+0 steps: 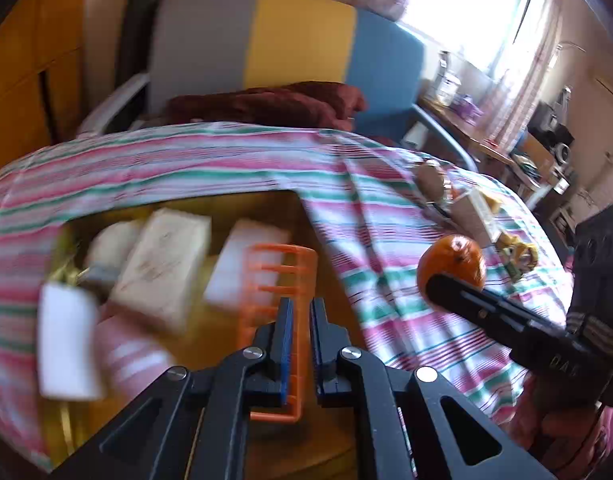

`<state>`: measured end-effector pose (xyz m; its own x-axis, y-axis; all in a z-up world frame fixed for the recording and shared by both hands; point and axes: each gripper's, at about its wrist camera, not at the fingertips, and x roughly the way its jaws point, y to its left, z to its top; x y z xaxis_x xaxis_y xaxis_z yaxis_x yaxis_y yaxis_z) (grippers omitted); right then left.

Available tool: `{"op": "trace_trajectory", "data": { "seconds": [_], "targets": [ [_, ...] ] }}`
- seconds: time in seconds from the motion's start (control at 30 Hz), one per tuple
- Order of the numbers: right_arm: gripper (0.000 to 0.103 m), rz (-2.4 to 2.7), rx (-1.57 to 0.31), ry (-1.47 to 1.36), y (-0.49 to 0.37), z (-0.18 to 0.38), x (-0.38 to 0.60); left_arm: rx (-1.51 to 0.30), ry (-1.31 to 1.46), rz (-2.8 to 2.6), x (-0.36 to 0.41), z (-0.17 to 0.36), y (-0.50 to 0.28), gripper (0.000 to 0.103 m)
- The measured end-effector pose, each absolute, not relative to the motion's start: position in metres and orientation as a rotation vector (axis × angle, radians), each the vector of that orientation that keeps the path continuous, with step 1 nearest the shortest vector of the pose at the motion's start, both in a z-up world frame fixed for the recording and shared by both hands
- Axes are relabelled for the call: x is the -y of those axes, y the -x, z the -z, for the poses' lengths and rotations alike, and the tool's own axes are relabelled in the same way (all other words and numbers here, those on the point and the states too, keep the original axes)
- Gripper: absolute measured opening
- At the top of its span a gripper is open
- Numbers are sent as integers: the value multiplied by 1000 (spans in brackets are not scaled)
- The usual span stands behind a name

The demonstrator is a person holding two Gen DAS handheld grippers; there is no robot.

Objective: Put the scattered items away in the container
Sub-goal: 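Carry rack and mandarin into the gold tray and open both tools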

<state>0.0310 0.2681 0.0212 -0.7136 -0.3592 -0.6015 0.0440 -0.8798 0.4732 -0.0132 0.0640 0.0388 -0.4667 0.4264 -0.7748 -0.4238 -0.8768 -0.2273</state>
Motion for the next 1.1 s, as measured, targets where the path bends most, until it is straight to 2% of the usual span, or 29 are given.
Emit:
{"op": "trace_trajectory", "data": {
  "seconds": [0.13,0.37,0.47,0.6,0.77,0.83,0.97,1.1],
  "targets": [
    [54,2570,536,-1093,-24,-20,-232,-6,1276,-2388,-26,-30,1,7],
    [54,2484,382,-1205,-9,-5,-187,98,1319,-2353,4,-17,-4,7],
    [54,2501,369,-1222,-6,-3,-184,71,1304,-2318,-6,-13,-7,7],
    [54,2546,368,-1230,5,-6,-187,-48,1321,-2245,-33,-3,-9,13],
    [54,2629,223,-1239,34,-9,-178,-151,1372,-2205,-54,15,-8,15],
    [57,2682,179,-1234,45,-10,-178,-167,1399,-2186,-57,21,-7,21],
    [66,2734,254,-1149,39,-24,-193,-199,1438,-2155,-62,33,-5,22],
    [66,2737,308,-1116,16,-31,-204,-201,1470,-2165,-68,42,-1,21]
  ]
}}
